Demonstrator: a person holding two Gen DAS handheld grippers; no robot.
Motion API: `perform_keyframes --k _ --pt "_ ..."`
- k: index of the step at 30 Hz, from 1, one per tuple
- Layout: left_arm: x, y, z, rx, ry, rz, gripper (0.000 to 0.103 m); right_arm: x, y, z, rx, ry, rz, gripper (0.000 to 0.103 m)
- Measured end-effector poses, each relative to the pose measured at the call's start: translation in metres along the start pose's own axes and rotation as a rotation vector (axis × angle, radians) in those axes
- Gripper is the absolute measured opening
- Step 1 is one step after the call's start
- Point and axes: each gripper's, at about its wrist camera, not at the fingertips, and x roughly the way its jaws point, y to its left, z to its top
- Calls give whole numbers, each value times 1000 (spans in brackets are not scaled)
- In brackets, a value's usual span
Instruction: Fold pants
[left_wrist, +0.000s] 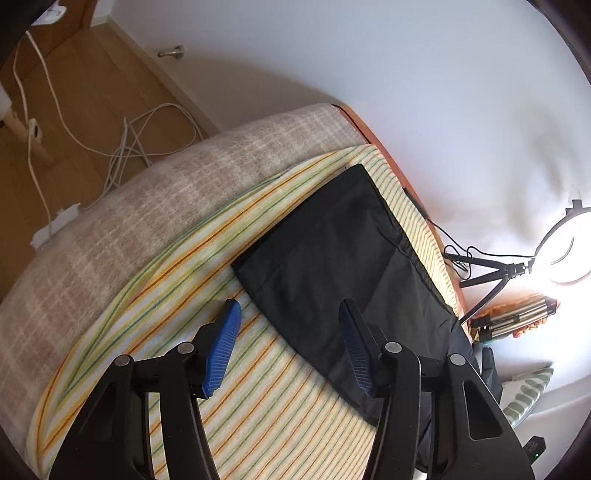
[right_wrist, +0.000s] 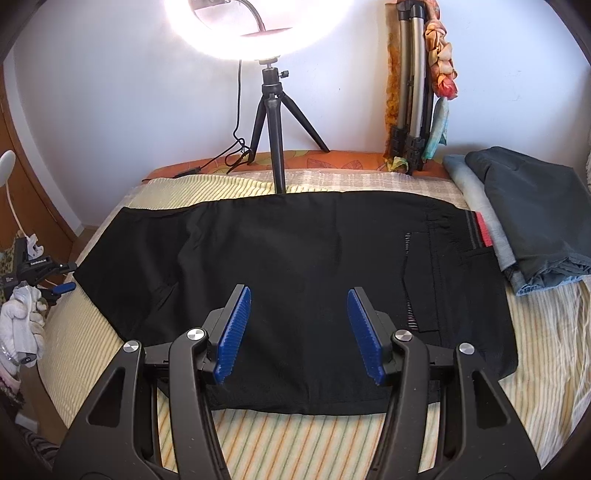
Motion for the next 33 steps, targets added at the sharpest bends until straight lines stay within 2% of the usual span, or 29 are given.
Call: perform_keyframes --k 11,13,14,15,19,25,30,33 --pt "13 -11 10 25 -63 12 52 16 15 6 0 18 46 57" --pt "17 -16 9 40 -62 24 27 17 16 5 3 22 53 57" --pt "23 -17 8 40 -47 22 11 17 16 5 4 24 54 57" --pt "26 -18 6 41 -45 18 9 18 16 5 7 26 55 57" --pt "21 -36 0 155 -102 57 5 21 14 7 22 31 65 58" --pt "3 -87 -18 353 -182 21 4 30 14 10 26 46 91 58" --pt "4 -129 -46 498 -169 -27 4 39 12 13 79 65 155 58" --pt "11 -149 -64 579 -144 -38 4 42 16 19 100 75 229 58"
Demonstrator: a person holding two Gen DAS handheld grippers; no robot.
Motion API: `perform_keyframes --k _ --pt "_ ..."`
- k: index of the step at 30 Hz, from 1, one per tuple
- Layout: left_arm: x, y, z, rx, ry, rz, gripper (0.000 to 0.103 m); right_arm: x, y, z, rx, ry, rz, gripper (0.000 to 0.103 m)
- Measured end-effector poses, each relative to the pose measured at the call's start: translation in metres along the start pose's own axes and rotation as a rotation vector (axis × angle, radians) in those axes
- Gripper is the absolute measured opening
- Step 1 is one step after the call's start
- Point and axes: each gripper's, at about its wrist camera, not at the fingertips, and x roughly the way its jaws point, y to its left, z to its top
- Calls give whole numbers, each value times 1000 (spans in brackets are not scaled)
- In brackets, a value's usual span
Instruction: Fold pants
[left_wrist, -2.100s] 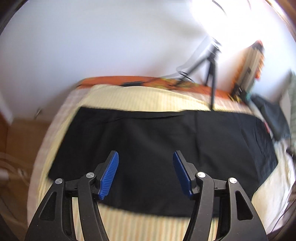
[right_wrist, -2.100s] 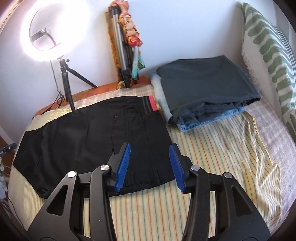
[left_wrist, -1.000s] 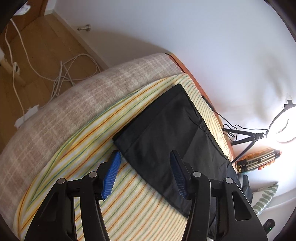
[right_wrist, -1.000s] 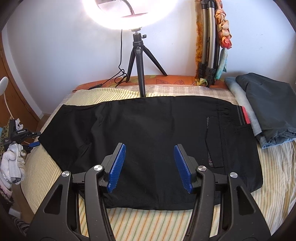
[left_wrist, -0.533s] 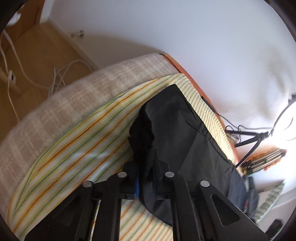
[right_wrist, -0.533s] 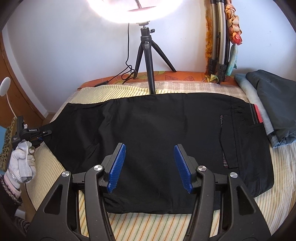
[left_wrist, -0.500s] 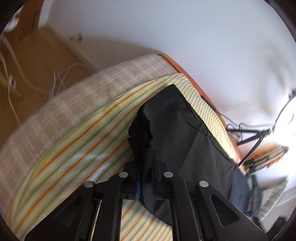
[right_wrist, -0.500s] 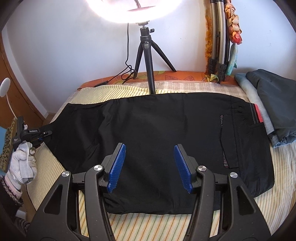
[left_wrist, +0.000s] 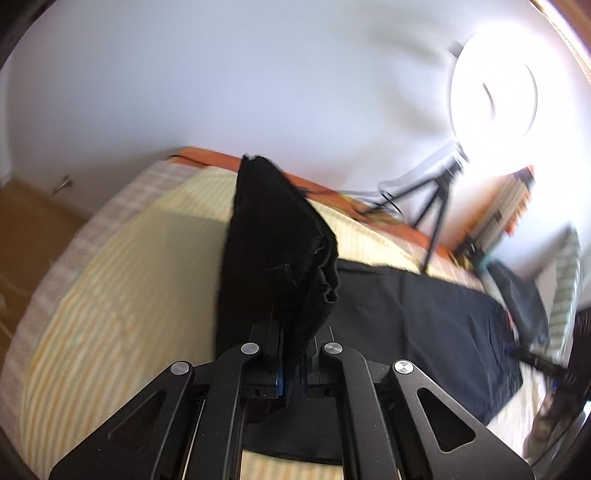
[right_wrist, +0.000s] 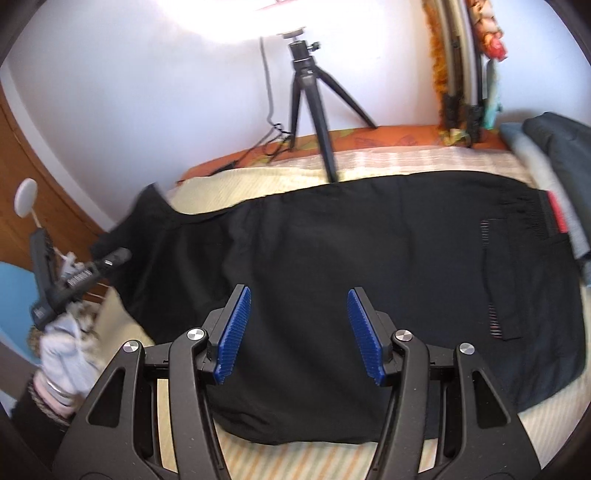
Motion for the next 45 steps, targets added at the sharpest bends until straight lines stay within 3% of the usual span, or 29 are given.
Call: perform_keyframes --k 3,5,8,16,21,24,28,29,31,37,45 --pt "9 -19 -6 47 32 -32 4 8 9 12 0 24 80 58" --pt "16 -30 -10 76 51 -36 4 19 20 24 -29 58 128 66" --pt "22 -40 -16 92 72 -50 4 42 31 41 -16 106 217 68" --pt "21 -57 -24 139 91 -80 4 131 52 63 184 295 380 68" --pt "23 -64 -28 155 103 -92 4 154 53 61 269 320 382 68" --pt "22 -70 -32 183 107 -95 4 159 55 62 308 326 408 57" --pt "19 -78 -34 207 106 -105 4 163 62 65 288 327 361 38" --pt "18 -80 -34 210 104 -107 4 165 63 67 277 327 345 20" --pt "17 -81 -34 201 107 -116 4 163 67 66 232 314 313 9" --pt "11 -93 -35 188 110 -159 4 138 68 65 175 237 275 5" --pt "6 -139 -42 220 119 -240 4 88 51 70 66 137 164 5"
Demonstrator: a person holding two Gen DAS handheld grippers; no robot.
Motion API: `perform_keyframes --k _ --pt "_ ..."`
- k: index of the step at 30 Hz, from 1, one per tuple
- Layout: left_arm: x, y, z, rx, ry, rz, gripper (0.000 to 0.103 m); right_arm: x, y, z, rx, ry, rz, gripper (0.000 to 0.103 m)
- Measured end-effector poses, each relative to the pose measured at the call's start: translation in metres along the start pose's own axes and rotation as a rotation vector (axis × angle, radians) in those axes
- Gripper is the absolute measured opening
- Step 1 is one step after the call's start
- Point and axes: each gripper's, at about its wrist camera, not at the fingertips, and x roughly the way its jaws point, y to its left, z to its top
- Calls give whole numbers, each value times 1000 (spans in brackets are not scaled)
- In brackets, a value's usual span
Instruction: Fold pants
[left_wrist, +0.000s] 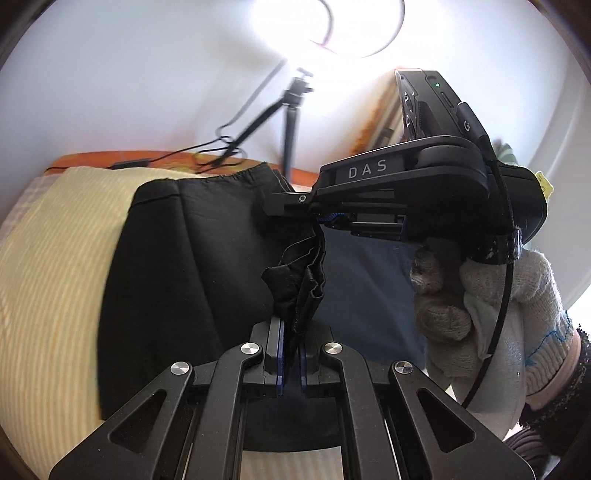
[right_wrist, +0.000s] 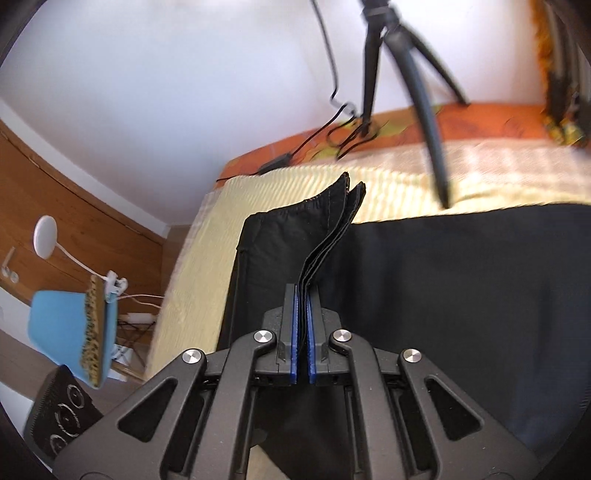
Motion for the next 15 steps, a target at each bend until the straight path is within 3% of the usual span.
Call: perform_keyframes --k 13,15 --pt "32 -67 -1 88 67 -95 4 -68 -42 -3 -48 -65 -151 5" --pt "35 -74 -3 103 82 -105 8 -73 -47 -4 -49 -72 -163 4"
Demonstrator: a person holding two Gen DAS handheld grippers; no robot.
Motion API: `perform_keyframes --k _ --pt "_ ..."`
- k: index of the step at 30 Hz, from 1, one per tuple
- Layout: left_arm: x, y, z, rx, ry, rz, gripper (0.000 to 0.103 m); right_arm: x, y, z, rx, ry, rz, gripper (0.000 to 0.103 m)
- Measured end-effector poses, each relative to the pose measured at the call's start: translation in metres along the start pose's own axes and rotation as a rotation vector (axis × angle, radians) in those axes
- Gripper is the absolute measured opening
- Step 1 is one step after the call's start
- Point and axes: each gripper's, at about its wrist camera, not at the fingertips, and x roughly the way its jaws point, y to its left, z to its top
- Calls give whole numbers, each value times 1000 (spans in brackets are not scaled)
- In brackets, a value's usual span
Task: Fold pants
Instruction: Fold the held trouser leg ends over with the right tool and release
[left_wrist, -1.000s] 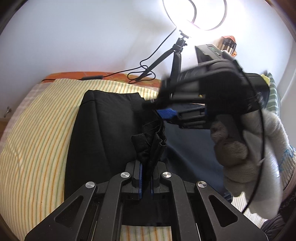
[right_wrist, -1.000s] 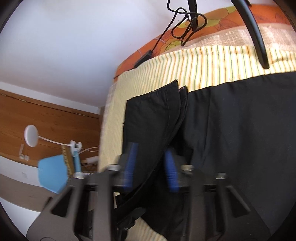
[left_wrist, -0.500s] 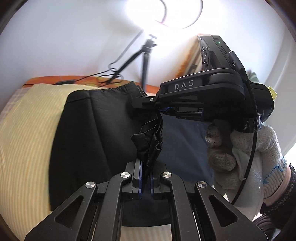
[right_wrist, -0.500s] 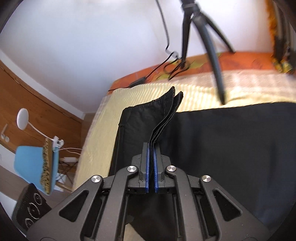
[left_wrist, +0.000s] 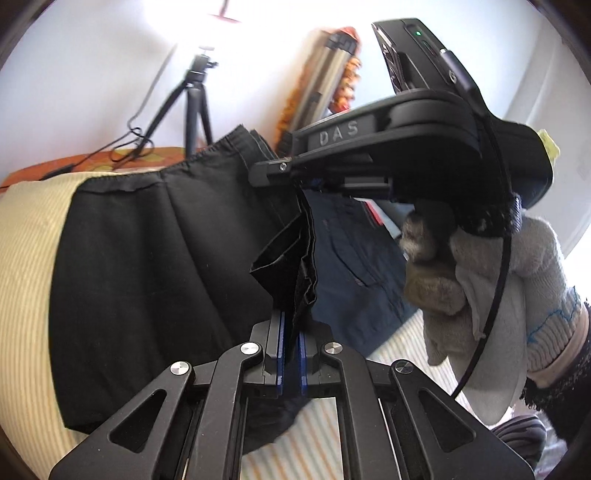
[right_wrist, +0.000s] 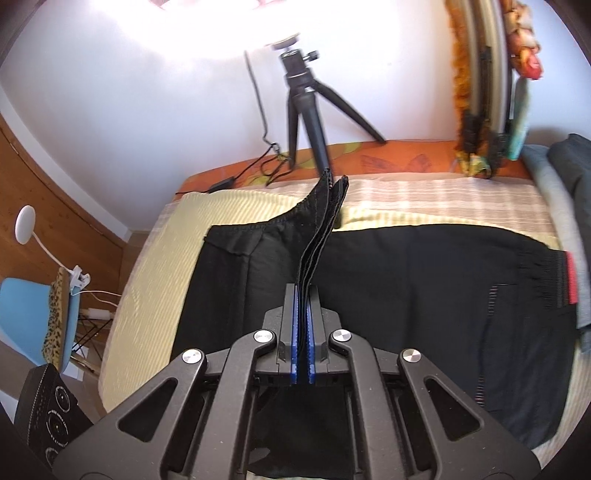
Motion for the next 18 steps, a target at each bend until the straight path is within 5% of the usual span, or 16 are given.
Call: perform_keyframes --k 4,8,11,14,18 --pt "-2 -13 -2 26 42 -11 23 -7 -17 1 7 -13 -27 4" --pt "-29 -15 -6 79 20 -5 24 -16 -36 1 42 -27 -32 4" --pt "-44 -6 0 123 -27 82 41 -25 -49 -3 50 -27 -41 4" --pt "-46 25 11 130 -67 210 41 -33 -64 -7 76 -22 -45 4" --pt "-37 78 21 7 -63 245 41 -41 -81 -12 82 -12 -77 4"
